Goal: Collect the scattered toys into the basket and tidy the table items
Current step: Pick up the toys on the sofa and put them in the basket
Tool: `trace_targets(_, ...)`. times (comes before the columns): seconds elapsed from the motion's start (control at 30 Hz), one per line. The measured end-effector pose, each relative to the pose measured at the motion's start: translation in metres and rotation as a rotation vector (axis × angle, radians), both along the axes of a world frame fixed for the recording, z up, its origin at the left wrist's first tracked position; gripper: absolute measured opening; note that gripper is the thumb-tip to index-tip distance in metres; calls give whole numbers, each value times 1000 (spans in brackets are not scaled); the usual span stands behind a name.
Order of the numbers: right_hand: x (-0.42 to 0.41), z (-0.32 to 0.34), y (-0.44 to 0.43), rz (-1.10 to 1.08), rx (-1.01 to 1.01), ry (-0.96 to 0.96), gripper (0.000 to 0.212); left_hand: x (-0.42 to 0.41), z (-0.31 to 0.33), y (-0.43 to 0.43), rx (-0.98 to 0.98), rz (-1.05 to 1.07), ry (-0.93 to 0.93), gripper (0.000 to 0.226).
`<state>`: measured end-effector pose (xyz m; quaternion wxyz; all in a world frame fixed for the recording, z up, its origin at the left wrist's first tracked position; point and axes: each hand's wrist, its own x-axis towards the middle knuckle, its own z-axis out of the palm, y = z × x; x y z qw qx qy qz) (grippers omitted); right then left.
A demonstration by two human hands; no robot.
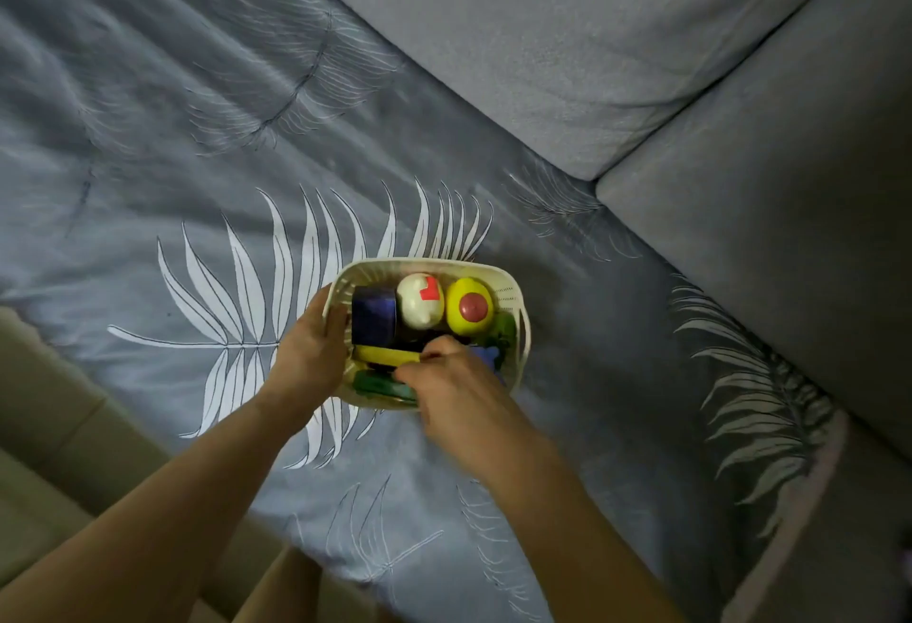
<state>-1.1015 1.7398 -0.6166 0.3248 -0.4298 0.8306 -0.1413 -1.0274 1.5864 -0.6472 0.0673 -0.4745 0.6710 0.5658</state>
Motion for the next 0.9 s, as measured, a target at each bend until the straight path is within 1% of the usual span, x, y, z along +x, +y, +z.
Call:
trace_targets(0.03, 3, -1, -1, 7, 4, 31, 34, 1, 0, 1, 5, 4, 3, 18)
trace_targets(0.07, 6, 0, 0, 3, -45, 55, 37, 1, 1, 1, 16, 3, 7, 18)
trace_targets(0.13, 10, 2, 2, -28, -197, 127, 42, 0, 1, 0, 47, 19, 9, 18)
trace_targets(0.17, 9, 2, 6, -85, -261, 175, 45, -1, 3, 0, 65, 31, 10, 19)
trace_targets(0.23, 0, 1, 16, -306, -357, 238, 53, -2, 6, 0, 92, 34, 6, 20)
trace_targets(0.27, -8, 1, 22, -438, -370, 211, 57, -2, 7, 0, 100, 33, 5, 23)
trace_targets(0.3, -16, 0, 28, -564, -361, 137, 59, -3, 8, 1, 108, 38, 10, 26)
trace_targets(0.37, -30, -7, 38, -719, -288, -25, 60, -4, 9, 4, 103, 42, 30, 29)
trace_targets(0.43, -36, -19, 40, -736, -184, -123, 53, -5, 7, 6, 104, 63, 64, 31)
trace_targets(0.47, -36, -25, 38, -740, -168, -154, 49, -5, 5, 7, 119, 76, 99, 32)
trace_targets(0.53, -32, -33, 32, -804, -189, -176, 43, -4, 3, 10, 142, 78, 175, 31)
trace_targets(0.6, -28, -33, 29, -868, -209, -189, 42, -3, 4, 14, 162, 73, 212, 27)
trace_targets(0.7, -23, -11, 28, -888, -212, -222, 46, -6, 19, 12, 140, 112, 177, 24)
trace_targets(0.77, -21, 11, 30, -875, -208, -175, 50, -7, 37, 7, 95, 74, 146, 24)
trace_targets(0.8, -19, 24, 32, -876, -203, -136, 52, -7, 48, 6, 40, 11, 142, 26)
trace_targets(0.83, -17, 38, 36, -885, -199, -100, 53, -7, 63, 6, -49, -72, 150, 28)
trace_targets(0.9, -15, 70, 46, -904, -192, -52, 57, -10, 94, 10, -293, -218, 129, 34)
